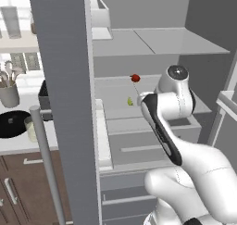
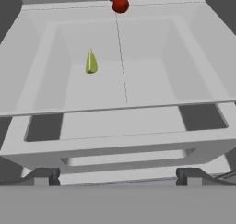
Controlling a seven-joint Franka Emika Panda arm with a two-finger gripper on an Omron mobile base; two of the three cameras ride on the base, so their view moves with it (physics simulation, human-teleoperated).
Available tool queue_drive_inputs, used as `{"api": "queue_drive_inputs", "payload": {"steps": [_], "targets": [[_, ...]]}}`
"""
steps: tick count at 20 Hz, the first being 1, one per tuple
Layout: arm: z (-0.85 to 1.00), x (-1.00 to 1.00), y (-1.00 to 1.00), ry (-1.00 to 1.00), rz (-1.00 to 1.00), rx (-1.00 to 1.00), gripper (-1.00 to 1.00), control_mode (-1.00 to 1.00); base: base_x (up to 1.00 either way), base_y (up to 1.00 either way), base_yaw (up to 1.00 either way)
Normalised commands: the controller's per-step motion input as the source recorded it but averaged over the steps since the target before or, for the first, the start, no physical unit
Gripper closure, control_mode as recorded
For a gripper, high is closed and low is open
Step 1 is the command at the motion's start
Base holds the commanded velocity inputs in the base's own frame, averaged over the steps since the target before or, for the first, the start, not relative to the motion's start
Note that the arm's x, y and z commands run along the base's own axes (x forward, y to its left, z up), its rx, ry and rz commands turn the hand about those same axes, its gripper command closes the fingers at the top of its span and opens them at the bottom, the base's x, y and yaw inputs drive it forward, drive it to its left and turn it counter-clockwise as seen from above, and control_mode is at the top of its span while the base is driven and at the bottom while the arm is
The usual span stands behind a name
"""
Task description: Grab a lemon wedge from the fridge and one ice cube from the ice bowl, and put them in the glass of lemonade.
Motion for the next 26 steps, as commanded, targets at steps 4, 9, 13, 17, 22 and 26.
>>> {"api": "queue_drive_inputs", "payload": {"steps": [4, 9, 13, 17, 22, 26], "targets": [[0.00, 0.42, 0.00, 0.15, 0.00, 0.00, -1.00, -1.00, 0.00, 0.00, 0.00], [-0.15, 0.14, 0.01, 0.24, 0.01, 0.00, -1.00, -1.00, 0.00, 0.00, 0.00], [-0.62, 0.15, 0.13, 0.07, 0.03, 0.00, -1.00, -1.00, 0.00, 0.00, 0.00], [-0.60, 0.29, 0.13, 0.01, 0.02, 0.00, -1.00, -1.00, 0.00, 0.00, 0.00], [-0.26, 0.37, 0.10, 0.00, 0.00, 0.00, -1.00, -1.00, 0.00, 0.00, 0.00], [-0.19, 0.56, 0.03, 0.00, 0.00, 0.00, -1.00, -1.00, 0.00, 0.00, 0.00]]}}
